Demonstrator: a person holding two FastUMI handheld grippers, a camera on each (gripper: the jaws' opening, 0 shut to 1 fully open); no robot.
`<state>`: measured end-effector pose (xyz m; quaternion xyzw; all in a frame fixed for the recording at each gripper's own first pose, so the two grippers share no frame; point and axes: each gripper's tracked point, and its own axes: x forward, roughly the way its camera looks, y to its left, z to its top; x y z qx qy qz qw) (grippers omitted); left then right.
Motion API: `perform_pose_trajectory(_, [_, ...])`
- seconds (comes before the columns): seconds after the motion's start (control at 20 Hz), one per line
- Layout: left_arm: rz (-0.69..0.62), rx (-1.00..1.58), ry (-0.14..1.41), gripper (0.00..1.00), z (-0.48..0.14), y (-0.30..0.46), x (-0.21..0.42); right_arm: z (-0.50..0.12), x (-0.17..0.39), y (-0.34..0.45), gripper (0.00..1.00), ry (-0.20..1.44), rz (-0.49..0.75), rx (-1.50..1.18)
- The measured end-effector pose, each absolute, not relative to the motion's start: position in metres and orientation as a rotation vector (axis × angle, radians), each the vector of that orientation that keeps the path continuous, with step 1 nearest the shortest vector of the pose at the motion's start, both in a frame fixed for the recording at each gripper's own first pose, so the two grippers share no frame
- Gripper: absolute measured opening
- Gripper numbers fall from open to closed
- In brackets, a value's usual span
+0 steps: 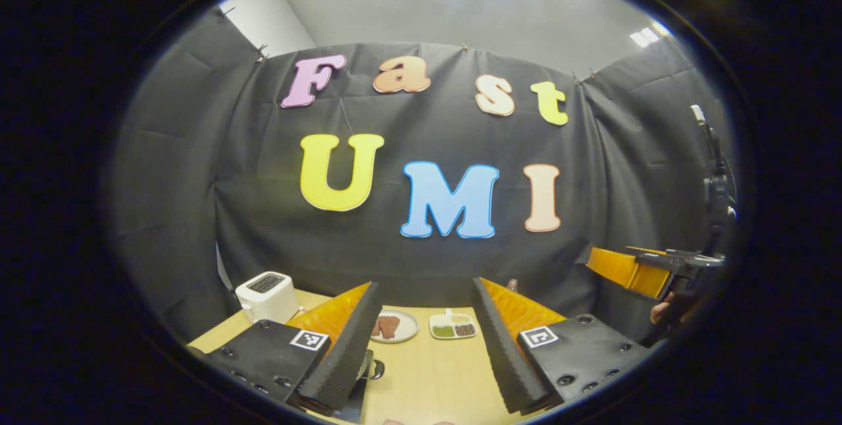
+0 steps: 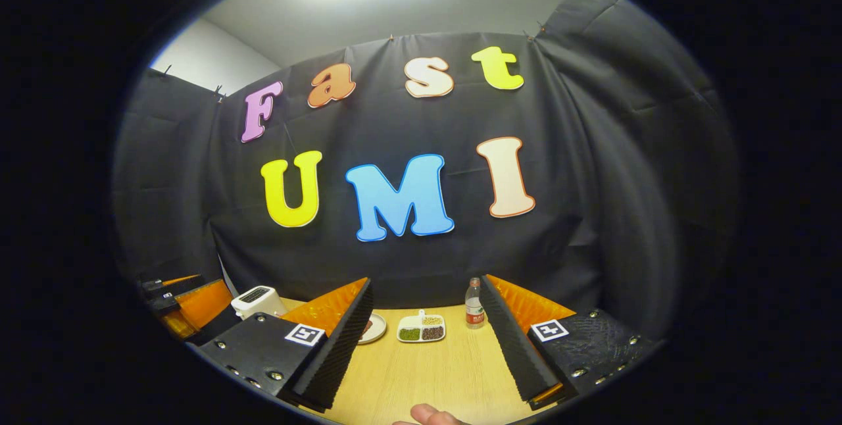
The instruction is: First push the handle of the pot to place it horizontally, then grasp the pot with both hands and set it on the induction cooktop.
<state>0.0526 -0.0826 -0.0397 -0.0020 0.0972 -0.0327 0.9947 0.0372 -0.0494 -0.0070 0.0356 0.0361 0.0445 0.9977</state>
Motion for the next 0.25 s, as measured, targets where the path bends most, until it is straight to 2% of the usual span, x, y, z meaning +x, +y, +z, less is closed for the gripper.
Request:
perform_pose_trajectory(0.05, [-0.069,-0.016,0.186,0.88,-0.036,-0.085,0.049,-0.007,0.036,-0.05,0.98,0.073,0.087,0.063])
perform_pose_trajectory(0.1, [-0.073,-0.026,0.17,0.87,-0.03,-0.085,0.044,-0.005,0.035,-0.047,0.98,0.064,0.084,0.06])
perform_pose_trajectory(0.15, [-0.083,-0.03,0.15,0.94,-0.024,-0.083,0.044,-0.002,0.033,-0.045,0.98,0.056,0.08,0.062])
perform_pose_trajectory(0.25, [-0.092,-0.028,0.135,0.94,-0.01,-0.076,0.041,0.001,0.028,-0.037,0.98,0.061,0.076,0.066])
